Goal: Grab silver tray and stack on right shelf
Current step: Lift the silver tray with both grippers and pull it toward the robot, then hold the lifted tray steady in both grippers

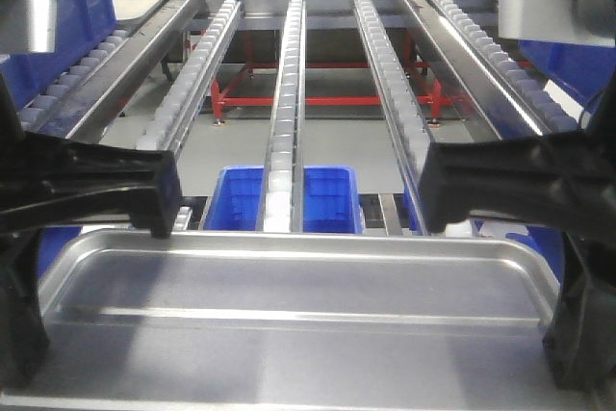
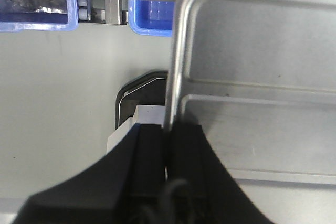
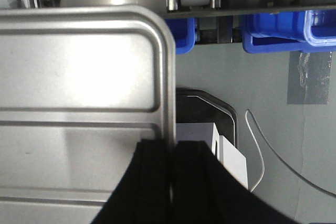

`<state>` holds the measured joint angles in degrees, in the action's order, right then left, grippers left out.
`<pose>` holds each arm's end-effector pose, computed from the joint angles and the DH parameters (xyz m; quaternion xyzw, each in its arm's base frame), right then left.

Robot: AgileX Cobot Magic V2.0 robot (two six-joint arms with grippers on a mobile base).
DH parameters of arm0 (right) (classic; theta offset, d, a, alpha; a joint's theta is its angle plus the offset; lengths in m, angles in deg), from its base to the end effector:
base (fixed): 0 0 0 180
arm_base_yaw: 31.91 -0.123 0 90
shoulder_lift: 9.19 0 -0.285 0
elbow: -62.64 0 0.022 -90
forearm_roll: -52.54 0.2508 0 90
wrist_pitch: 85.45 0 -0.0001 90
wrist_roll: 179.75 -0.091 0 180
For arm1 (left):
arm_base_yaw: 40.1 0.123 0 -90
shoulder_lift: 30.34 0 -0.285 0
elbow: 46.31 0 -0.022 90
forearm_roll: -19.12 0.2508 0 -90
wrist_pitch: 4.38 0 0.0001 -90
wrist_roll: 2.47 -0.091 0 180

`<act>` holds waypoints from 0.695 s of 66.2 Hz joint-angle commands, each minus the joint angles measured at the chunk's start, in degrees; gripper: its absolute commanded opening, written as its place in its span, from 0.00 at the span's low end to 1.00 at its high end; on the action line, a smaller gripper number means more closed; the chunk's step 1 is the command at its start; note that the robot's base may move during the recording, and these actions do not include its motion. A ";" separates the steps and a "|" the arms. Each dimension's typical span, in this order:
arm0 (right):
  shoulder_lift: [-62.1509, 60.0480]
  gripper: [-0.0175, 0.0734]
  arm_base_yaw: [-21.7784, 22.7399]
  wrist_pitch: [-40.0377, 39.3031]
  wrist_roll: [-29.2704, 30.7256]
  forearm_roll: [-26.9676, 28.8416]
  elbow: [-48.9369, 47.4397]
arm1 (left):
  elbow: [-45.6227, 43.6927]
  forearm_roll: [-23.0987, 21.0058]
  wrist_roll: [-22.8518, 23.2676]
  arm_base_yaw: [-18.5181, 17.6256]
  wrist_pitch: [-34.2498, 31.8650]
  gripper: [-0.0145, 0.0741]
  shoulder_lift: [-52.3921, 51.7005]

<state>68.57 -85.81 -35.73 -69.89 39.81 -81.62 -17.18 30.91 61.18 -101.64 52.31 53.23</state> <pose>0.1333 0.1568 0.2361 0.0809 0.9816 0.0839 0.1512 0.1210 -0.1906 0.2417 0.0300 0.9912 -0.0399 0.1228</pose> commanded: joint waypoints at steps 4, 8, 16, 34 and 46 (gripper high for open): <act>-1.59 0.26 -0.11 1.06 -0.05 -1.70 -1.12 | -1.13 1.72 0.96 -0.37 0.58 0.05 -1.74; -1.59 0.26 -0.11 1.06 -0.05 -1.84 -1.12 | -1.13 1.72 0.28 -0.37 0.58 0.05 -1.74; -1.59 0.26 -0.11 0.99 -0.05 -1.84 -1.12 | -1.13 1.36 0.06 -0.37 0.30 0.05 -1.74; -1.59 0.26 -0.11 1.05 -0.05 -1.84 -1.12 | -1.43 1.39 0.06 -0.37 0.06 0.05 -1.74; -1.19 0.26 -0.11 1.18 -0.10 -1.84 -1.12 | -1.43 1.24 0.06 -0.37 0.06 0.05 -3.49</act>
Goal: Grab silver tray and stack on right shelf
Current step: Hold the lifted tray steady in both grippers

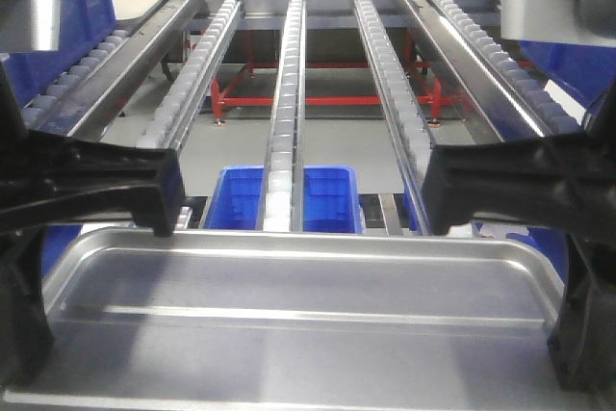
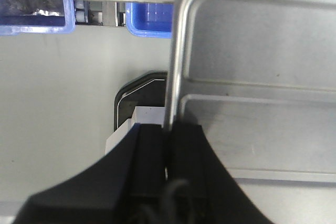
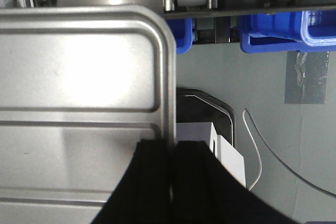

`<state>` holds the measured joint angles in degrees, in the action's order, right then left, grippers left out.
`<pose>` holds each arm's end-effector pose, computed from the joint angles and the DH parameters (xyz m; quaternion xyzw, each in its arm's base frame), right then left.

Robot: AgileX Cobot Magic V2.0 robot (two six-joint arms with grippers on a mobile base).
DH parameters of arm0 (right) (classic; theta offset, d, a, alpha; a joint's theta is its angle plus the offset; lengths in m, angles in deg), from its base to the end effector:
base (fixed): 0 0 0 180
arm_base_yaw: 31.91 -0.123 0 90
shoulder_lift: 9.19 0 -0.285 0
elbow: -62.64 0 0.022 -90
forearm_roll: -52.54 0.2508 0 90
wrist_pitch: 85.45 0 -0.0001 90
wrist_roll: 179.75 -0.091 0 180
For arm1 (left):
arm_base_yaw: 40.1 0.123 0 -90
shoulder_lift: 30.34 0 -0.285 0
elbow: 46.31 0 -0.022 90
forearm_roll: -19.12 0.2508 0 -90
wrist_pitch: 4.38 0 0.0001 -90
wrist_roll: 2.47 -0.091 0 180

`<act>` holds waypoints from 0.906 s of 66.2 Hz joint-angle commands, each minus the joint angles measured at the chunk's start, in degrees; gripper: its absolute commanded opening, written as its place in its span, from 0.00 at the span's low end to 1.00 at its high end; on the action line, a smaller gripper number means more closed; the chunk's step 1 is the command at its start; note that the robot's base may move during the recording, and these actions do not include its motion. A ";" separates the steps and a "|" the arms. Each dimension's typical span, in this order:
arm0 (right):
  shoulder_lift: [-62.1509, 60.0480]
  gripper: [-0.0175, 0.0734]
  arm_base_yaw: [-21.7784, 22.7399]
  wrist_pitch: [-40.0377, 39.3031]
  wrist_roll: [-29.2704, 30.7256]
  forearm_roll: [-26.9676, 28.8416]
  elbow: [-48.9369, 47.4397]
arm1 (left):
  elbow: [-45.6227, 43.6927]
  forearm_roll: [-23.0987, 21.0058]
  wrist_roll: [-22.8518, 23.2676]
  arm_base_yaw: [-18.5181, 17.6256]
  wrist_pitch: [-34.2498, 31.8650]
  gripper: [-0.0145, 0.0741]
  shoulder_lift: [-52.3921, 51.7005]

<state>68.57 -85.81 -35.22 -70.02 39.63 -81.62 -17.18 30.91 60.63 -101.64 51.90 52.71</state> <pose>0.1331 0.1560 0.2359 0.0817 0.9820 0.0794 0.1504 0.1207 -0.1902 0.2439 0.0347 0.9902 -0.0464 0.1268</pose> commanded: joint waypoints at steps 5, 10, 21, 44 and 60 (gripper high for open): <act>-1.13 0.26 -0.11 0.61 0.03 -1.67 -1.12 | -1.43 1.35 0.60 -0.37 0.47 0.05 -4.21; -1.13 0.26 -0.11 0.33 0.03 -1.67 -1.12 | -1.43 1.68 0.60 -0.37 0.73 0.05 -4.83; -1.08 0.26 -0.11 -0.22 0.03 -1.67 -1.12 | -1.43 1.48 0.60 -0.37 0.85 0.05 -4.81; -1.08 0.26 -0.11 -0.36 0.03 -1.72 -1.29 | -1.30 1.23 0.60 -0.47 0.43 0.05 -3.40; -1.08 0.26 -0.11 -0.87 0.03 -1.72 -1.27 | -1.30 1.33 0.57 -0.47 0.43 0.05 -3.26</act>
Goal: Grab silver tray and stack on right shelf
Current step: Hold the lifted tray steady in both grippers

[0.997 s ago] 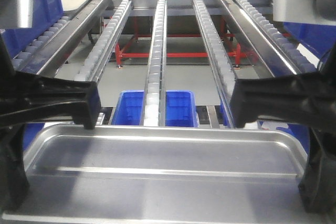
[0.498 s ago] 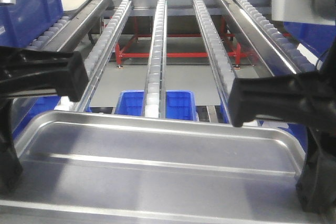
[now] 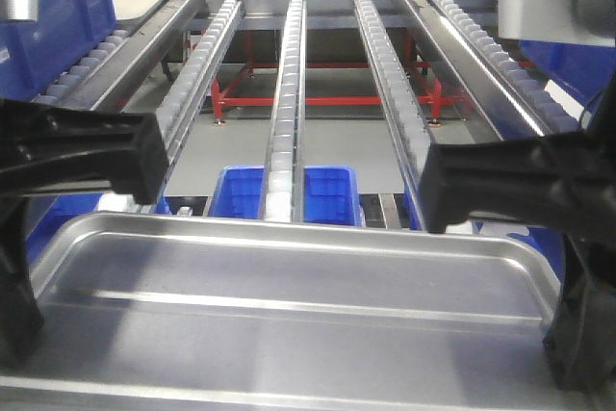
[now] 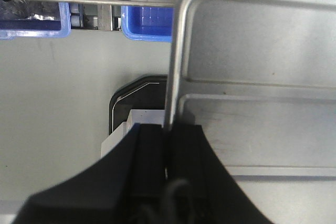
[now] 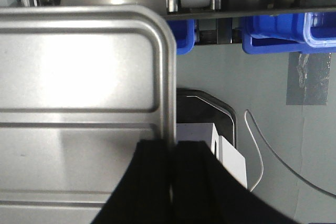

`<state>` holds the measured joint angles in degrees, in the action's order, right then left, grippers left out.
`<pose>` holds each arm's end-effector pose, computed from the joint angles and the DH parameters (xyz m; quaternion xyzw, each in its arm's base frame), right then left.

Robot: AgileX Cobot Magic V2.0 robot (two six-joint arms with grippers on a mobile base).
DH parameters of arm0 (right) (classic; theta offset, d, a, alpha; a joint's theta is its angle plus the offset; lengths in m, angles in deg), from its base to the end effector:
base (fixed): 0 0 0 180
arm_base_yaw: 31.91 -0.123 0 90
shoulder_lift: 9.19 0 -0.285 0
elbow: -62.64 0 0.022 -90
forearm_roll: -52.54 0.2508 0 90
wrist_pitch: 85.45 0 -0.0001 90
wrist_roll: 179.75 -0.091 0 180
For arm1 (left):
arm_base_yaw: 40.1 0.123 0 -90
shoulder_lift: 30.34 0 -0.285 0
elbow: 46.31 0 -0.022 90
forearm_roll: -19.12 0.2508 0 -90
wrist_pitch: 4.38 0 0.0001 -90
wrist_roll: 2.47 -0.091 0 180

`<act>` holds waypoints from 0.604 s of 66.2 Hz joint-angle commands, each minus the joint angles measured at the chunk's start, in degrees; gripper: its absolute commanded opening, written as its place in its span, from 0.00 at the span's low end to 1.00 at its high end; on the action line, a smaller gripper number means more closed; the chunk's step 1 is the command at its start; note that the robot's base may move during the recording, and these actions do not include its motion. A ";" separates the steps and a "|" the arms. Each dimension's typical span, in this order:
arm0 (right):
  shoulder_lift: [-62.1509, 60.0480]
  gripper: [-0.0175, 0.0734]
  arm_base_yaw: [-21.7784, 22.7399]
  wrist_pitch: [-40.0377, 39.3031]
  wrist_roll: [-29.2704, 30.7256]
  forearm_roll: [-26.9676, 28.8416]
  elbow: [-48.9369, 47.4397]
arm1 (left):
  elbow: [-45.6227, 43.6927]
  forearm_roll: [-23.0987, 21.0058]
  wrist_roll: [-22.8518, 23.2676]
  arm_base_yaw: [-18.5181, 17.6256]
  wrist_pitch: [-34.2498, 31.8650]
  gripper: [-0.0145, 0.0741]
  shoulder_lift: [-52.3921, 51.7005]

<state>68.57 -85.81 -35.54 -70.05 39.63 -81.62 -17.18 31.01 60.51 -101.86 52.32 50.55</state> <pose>0.1333 0.1564 0.2361 0.0816 0.9817 0.0820 0.1515 0.1176 -0.1859 0.2522 0.0360 0.9884 -0.0590 0.1353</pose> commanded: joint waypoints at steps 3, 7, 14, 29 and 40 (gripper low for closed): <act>-1.08 0.26 -0.11 -0.67 0.06 -1.72 -1.27 | -1.30 1.23 -0.10 -0.26 0.01 0.05 -1.11; -1.08 0.26 -0.11 -0.80 0.06 -1.72 -1.27 | -1.30 1.23 -1.73 -0.26 0.01 0.05 -1.11; -1.08 0.26 -0.11 -0.80 0.06 -1.72 -1.27 | -1.30 1.23 -2.45 -0.26 0.01 0.05 -1.11; -1.08 0.26 -0.11 -0.80 0.06 -1.72 -1.27 | -1.30 1.34 -2.45 -0.26 0.01 0.05 -1.11; -1.08 0.26 -0.11 -0.74 0.06 -1.72 -1.27 | -1.30 1.34 -2.45 -0.26 0.34 0.05 -1.11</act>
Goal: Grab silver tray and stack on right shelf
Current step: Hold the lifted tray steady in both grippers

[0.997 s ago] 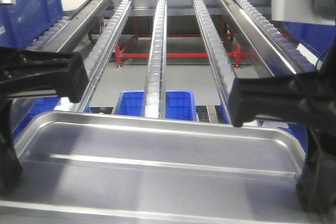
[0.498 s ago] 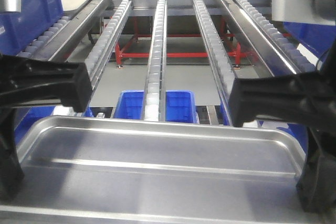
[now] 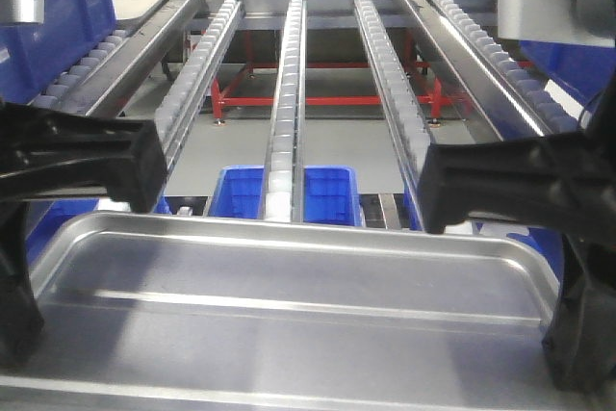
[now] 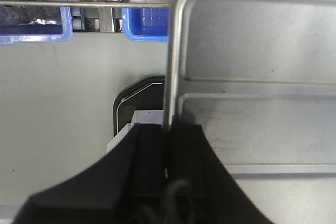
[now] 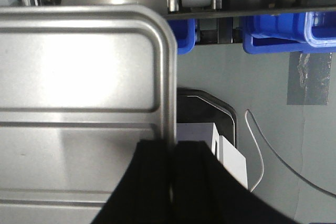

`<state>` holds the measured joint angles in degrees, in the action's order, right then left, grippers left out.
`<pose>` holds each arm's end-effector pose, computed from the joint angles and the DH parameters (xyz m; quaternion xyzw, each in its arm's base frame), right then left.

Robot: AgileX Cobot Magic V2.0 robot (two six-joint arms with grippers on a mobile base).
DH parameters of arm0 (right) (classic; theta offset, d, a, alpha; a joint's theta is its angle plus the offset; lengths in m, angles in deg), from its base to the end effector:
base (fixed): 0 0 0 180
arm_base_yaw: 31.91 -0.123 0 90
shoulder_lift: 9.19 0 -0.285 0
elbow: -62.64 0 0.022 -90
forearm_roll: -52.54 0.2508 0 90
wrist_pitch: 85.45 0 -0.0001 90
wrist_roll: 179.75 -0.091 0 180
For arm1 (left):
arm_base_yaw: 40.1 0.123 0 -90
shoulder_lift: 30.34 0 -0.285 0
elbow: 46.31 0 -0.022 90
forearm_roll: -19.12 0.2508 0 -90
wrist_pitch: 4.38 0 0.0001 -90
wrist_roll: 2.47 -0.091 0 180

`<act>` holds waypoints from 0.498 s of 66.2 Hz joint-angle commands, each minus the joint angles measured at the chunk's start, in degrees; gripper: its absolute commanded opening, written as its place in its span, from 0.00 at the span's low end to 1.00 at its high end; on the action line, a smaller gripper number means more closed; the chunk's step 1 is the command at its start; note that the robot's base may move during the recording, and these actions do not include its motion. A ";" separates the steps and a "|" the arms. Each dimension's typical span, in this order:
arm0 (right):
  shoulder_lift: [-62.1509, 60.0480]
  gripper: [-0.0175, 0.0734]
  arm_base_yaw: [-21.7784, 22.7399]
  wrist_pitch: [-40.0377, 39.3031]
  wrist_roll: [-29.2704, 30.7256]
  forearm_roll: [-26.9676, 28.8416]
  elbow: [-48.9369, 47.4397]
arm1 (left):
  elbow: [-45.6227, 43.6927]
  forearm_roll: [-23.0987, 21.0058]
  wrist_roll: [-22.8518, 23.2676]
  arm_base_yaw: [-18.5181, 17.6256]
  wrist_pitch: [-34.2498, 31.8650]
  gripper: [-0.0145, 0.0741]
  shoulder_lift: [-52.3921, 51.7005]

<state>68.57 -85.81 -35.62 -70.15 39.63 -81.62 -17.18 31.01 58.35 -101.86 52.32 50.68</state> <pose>0.1334 0.1565 0.2361 0.0824 0.9815 0.0827 0.1517 0.1178 -0.1861 0.2517 0.0547 0.9877 -0.0554 0.1358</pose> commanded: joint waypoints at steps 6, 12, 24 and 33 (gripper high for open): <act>-1.08 0.26 -0.11 -0.66 0.15 -1.72 -1.27 | -1.30 1.34 -0.28 -0.26 0.34 0.05 -1.23; -1.08 0.26 -0.11 -0.66 0.15 -1.72 -1.27 | -1.30 1.34 -0.28 -0.26 0.34 0.05 -1.23; -1.08 0.26 -0.11 -0.66 0.15 -1.72 -1.27 | -1.30 1.34 -0.28 -0.26 0.34 0.05 -1.23; -1.08 0.26 -0.11 -0.66 0.15 -1.72 -1.27 | -1.30 1.34 -0.28 -0.26 0.34 0.05 -1.23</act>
<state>68.57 -85.81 -35.66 -70.15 39.63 -81.62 -17.18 31.01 58.22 -101.86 52.32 50.68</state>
